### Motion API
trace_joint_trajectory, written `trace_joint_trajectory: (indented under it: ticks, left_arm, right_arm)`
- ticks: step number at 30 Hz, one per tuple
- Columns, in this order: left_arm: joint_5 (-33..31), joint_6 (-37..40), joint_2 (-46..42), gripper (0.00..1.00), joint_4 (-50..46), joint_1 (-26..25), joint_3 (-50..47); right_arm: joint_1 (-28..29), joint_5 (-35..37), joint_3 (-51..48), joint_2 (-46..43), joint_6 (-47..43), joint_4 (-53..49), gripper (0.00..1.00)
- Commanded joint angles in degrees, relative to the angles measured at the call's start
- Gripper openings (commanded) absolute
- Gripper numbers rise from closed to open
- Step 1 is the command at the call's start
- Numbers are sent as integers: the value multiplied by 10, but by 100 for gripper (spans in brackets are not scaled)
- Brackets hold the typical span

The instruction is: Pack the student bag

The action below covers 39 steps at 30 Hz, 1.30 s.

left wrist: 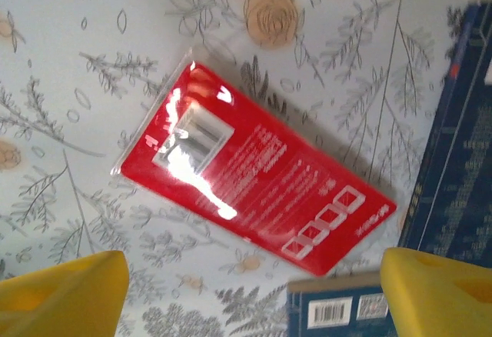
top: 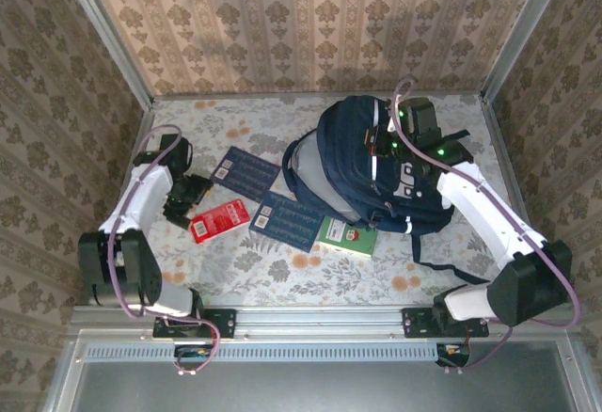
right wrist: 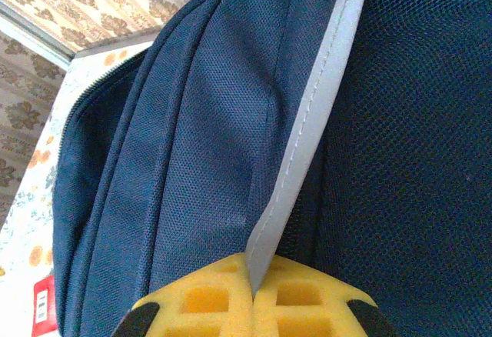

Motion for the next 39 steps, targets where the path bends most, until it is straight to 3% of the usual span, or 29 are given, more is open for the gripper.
trace_joint_trajectory:
  ticks: [1,12,21,26,35,39]
  left_arm:
    - [20,-30,52,87,-29,20,11]
    - [27,-118,143,88,-22,15,53]
    - [12,-192,146,89,6,-9,17]
    - [7,-233,140,96,53,-14,-9]
    - [-3,-265,158,96,75,-20,-20]
    - [-10,-264,177,89,57,-29,-12]
  right_arm:
    - [4,38,-16,-43,4,55,0]
    - [6,5,-38,-69,-31,83,0]
    - [6,-36,-45,-77,-40,105,0]
    - [6,-66,-44,-75,-46,111,0]
    - [6,-58,-47,-83,-54,105,0]
    - [6,-54,-41,-82,-56,98,0]
